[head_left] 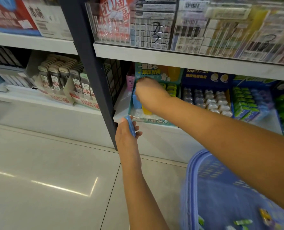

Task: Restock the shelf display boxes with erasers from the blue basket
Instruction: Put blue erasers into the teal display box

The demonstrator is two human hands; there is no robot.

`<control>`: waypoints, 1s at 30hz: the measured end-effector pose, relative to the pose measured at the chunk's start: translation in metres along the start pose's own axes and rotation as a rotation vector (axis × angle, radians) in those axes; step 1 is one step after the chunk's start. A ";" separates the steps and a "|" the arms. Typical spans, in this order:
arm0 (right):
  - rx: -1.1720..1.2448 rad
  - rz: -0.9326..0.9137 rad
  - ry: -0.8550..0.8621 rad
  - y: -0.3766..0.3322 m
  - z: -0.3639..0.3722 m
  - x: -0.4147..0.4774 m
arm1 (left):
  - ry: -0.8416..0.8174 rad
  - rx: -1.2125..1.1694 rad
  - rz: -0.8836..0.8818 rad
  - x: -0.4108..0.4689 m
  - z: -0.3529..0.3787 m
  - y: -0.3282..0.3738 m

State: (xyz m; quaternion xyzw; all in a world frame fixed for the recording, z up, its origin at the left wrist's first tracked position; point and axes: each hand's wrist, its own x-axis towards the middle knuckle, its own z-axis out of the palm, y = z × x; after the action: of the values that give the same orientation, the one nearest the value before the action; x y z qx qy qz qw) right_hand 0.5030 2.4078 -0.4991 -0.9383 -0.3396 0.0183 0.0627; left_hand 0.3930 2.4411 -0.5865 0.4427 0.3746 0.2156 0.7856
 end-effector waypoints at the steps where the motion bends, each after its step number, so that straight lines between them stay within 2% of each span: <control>1: -0.057 -0.024 0.014 0.002 0.006 -0.001 | -0.009 0.029 0.035 -0.002 -0.001 0.000; 4: -0.150 -0.090 0.075 0.009 0.013 -0.003 | -0.076 0.143 0.166 -0.009 -0.004 -0.001; 7: -0.079 -0.062 0.052 0.012 0.006 -0.002 | -0.108 0.217 0.221 -0.012 -0.006 -0.001; 9: 0.034 -0.079 0.070 0.012 -0.002 -0.008 | -0.122 0.262 0.237 -0.016 -0.005 -0.001; 11: 0.256 -0.082 0.138 0.011 -0.007 -0.022 | -0.132 0.259 0.275 -0.017 -0.002 0.000; 12: 0.379 -0.084 0.117 0.011 -0.010 -0.031 | -0.134 0.251 0.301 -0.016 0.000 0.001; 14: 0.544 -0.086 -0.038 0.010 -0.014 -0.044 | -0.136 0.232 0.360 -0.017 0.003 0.005; 16: 0.630 -0.065 -0.111 0.013 -0.015 -0.050 | -0.140 0.209 0.400 -0.017 0.005 0.007; 20: 0.732 -0.001 -0.078 0.016 -0.013 -0.045 | -0.136 0.219 0.451 -0.015 0.006 0.011; 23: 0.674 0.010 0.151 0.019 -0.005 -0.036 | -0.091 0.384 0.465 -0.007 0.005 0.008; 25: 0.570 0.011 0.244 0.020 0.001 -0.028 | -0.079 0.503 0.420 -0.003 0.004 0.002; 30: 0.278 -0.043 0.182 0.017 0.020 -0.011 | -0.165 0.580 0.346 -0.001 0.001 -0.014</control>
State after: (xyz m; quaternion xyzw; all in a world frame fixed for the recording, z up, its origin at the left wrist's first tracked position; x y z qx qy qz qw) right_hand 0.5036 2.3902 -0.5212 -0.9109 -0.3468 -0.0214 0.2226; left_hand 0.3932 2.4323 -0.5974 0.7203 0.2751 0.1936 0.6066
